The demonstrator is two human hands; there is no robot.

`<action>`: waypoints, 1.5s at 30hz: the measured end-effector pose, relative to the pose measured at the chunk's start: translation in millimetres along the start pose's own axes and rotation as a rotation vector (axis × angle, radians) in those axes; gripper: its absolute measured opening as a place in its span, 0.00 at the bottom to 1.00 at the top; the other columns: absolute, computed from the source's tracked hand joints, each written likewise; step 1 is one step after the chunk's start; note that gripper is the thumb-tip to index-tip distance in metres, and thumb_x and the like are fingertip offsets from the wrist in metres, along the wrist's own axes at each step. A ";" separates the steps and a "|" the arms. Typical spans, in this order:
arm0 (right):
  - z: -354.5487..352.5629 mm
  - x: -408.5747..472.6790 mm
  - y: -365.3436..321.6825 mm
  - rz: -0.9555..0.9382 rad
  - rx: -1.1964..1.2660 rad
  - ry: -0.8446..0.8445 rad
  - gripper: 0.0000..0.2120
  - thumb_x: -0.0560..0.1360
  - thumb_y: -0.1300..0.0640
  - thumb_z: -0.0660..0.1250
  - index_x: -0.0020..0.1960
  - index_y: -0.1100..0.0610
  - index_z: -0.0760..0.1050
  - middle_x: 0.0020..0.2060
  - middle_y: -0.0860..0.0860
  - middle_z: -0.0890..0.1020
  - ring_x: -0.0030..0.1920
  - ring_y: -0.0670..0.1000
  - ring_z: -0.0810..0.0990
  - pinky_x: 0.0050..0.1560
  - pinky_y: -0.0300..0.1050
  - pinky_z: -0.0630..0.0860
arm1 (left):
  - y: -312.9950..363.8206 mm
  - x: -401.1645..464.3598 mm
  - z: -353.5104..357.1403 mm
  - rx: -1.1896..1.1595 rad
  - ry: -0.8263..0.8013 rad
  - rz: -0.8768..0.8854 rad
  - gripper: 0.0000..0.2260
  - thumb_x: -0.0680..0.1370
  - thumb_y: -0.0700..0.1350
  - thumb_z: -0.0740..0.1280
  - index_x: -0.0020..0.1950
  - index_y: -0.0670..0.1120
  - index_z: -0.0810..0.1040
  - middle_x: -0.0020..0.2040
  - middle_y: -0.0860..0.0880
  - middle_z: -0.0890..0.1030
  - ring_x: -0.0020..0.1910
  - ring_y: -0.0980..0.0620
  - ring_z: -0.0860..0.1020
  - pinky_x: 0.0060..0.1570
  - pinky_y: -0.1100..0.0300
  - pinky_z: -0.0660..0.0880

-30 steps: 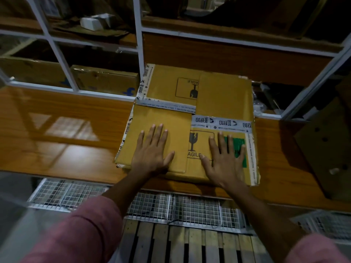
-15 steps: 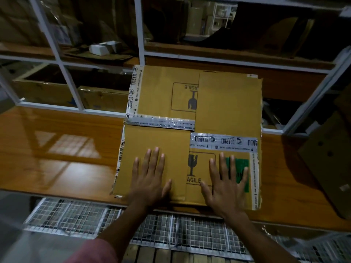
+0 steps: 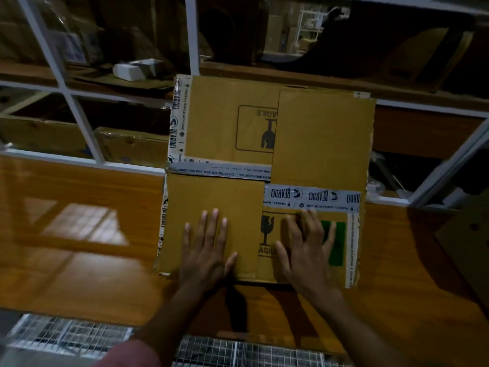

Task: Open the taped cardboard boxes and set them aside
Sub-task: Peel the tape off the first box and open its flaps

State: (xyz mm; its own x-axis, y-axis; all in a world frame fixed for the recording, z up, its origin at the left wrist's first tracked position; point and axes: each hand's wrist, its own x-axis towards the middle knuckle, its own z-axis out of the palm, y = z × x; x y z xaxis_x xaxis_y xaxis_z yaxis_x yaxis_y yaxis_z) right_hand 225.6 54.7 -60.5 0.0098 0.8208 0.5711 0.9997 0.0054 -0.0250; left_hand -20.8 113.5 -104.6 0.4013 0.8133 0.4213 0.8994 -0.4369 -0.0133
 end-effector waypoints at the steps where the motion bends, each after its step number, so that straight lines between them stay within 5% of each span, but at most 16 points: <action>1: -5.1 18.8 -1.6 -0.031 0.008 0.022 0.31 0.80 0.38 0.58 0.77 0.54 0.64 0.79 0.59 0.58 0.81 0.62 0.53 0.74 0.77 0.47 | 0.2 2.3 0.2 -0.004 -0.001 -0.003 0.38 0.80 0.65 0.52 0.83 0.45 0.48 0.84 0.40 0.48 0.82 0.39 0.48 0.77 0.34 0.51; 12: -0.4 60.8 -4.6 -0.072 -0.125 -0.171 0.42 0.81 0.32 0.50 0.83 0.57 0.41 0.82 0.59 0.40 0.81 0.61 0.40 0.74 0.75 0.45 | -0.3 4.9 -5.7 -0.018 -0.033 -0.006 0.38 0.80 0.65 0.52 0.83 0.44 0.52 0.84 0.40 0.50 0.82 0.38 0.50 0.75 0.32 0.56; 19: -15.5 62.2 -11.7 -0.017 -0.115 -0.223 0.41 0.77 0.31 0.57 0.80 0.55 0.55 0.79 0.59 0.58 0.81 0.63 0.50 0.74 0.76 0.48 | -0.9 21.0 -24.8 -0.020 -0.049 -0.025 0.36 0.79 0.65 0.54 0.80 0.44 0.60 0.82 0.41 0.57 0.80 0.38 0.58 0.73 0.34 0.57; 25: -30.4 33.1 -23.5 0.019 -0.124 -0.187 0.40 0.76 0.33 0.64 0.80 0.54 0.60 0.77 0.58 0.61 0.79 0.63 0.56 0.74 0.74 0.50 | 18.3 77.7 -83.4 -0.034 0.053 -0.032 0.38 0.82 0.66 0.50 0.84 0.45 0.46 0.84 0.41 0.43 0.82 0.40 0.40 0.77 0.34 0.48; 32: -57.1 1.6 -26.7 -0.001 -0.108 -0.126 0.31 0.74 0.45 0.71 0.74 0.52 0.68 0.71 0.57 0.70 0.72 0.62 0.67 0.66 0.70 0.63 | 26.2 129.6 -153.7 -0.008 0.130 -0.025 0.39 0.81 0.67 0.49 0.83 0.44 0.41 0.83 0.42 0.38 0.81 0.41 0.35 0.77 0.35 0.40; 39: -102.6 18.6 -37.7 0.024 -0.024 -0.083 0.26 0.80 0.41 0.56 0.75 0.51 0.64 0.68 0.56 0.68 0.69 0.61 0.68 0.68 0.67 0.61 | 35.0 117.0 -174.6 0.000 0.124 -0.041 0.39 0.82 0.68 0.48 0.83 0.45 0.42 0.83 0.42 0.36 0.81 0.40 0.34 0.77 0.34 0.41; 45: -159.0 61.0 -40.0 -0.037 0.009 0.134 0.27 0.79 0.42 0.64 0.74 0.53 0.66 0.70 0.57 0.67 0.73 0.61 0.63 0.73 0.69 0.56 | 34.2 115.1 -216.8 0.034 0.245 -0.023 0.39 0.81 0.67 0.49 0.84 0.43 0.48 0.84 0.41 0.44 0.82 0.39 0.41 0.77 0.34 0.42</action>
State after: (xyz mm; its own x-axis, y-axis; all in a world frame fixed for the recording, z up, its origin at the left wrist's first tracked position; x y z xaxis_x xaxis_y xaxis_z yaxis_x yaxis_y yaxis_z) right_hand 189.9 13.7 105.7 -0.0237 0.7365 0.6761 0.9992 0.0401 -0.0087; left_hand 18.6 108.8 140.0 0.3308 0.7035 0.6290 0.9146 -0.4032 -0.0301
